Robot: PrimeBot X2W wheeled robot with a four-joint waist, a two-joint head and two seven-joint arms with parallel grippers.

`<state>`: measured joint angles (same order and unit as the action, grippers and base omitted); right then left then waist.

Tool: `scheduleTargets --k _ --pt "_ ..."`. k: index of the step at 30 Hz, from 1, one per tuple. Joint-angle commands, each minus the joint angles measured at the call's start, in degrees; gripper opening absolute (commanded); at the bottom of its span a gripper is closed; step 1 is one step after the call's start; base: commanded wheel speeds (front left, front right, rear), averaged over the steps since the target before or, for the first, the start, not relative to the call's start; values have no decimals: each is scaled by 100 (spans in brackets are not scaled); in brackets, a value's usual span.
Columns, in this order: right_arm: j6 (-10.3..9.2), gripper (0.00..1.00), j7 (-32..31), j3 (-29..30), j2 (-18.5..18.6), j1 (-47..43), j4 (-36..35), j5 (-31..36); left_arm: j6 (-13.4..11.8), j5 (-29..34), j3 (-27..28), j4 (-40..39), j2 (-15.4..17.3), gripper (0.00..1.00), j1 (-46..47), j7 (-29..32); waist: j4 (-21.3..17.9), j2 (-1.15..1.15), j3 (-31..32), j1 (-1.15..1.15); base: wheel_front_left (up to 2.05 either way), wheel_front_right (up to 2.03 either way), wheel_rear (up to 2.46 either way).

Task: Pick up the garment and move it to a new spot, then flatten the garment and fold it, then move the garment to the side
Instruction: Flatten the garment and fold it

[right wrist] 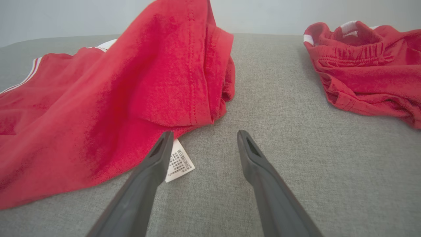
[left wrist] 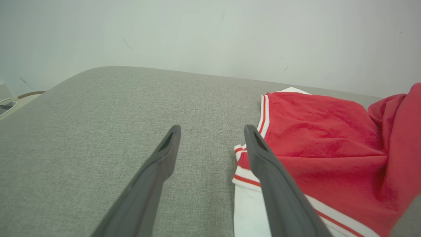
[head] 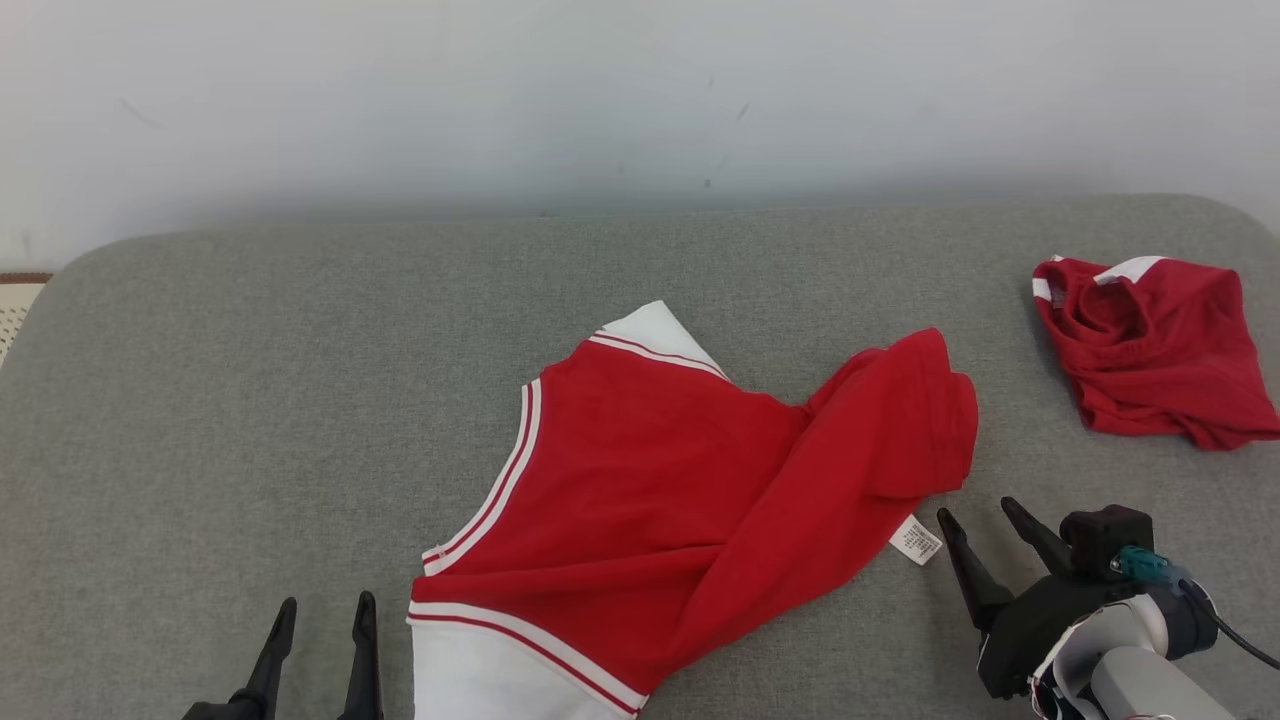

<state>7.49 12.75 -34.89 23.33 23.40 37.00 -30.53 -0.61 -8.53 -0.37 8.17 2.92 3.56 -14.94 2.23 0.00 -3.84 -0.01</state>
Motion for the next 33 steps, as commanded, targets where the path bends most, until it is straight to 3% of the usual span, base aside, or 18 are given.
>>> scheduleTargets --k 1,14,16,18,19,20,21,22,27,33 --pt "1 100 24 -25 -29 100 59 -19 -17 -17 1 6 4 100 37 -24 50 0 -37 1 0 0 0" --pt "1 100 178 -389 -169 864 1120 -296 4 3 10 -16 2 100 142 -24 289 0 -274 1 0 0 0" --pt "1 86 191 -441 -183 972 1285 -300 -14 -6 -13 -22 1 100 163 -24 322 0 -314 1 0 0 0" --pt "1 84 199 -506 -184 1087 1439 -292 -9 -13 -23 -24 0 100 198 -24 360 0 -359 1 0 0 0" --pt "1 76 212 -530 -196 1158 1492 -285 -6 -15 -27 -23 1 100 210 -24 376 0 -379 1 0 0 0" --pt "1 49 226 -552 -222 1217 1518 -300 -5 -15 -25 -19 1 100 219 -24 390 0 -396 1 0 0 0" --pt "1 38 235 -583 -244 1262 1538 -319 -9 -13 -20 -22 1 100 228 -24 397 0 -411 1 0 0 0" --pt "1 1 244 -610 -253 1283 1545 -327 -23 -13 -24 -30 0 100 225 -24 399 0 -418 1 0 0 0" --pt "1 0 253 -702 -232 1234 1376 -462 -72 -13 -13 5 1 100 144 -24 340 0 -354 1 0 0 0" --pt "1 0 246 -771 71 775 483 -779 -50 -48 -23 61 0 100 39 -24 136 0 -128 1 0 0 0"
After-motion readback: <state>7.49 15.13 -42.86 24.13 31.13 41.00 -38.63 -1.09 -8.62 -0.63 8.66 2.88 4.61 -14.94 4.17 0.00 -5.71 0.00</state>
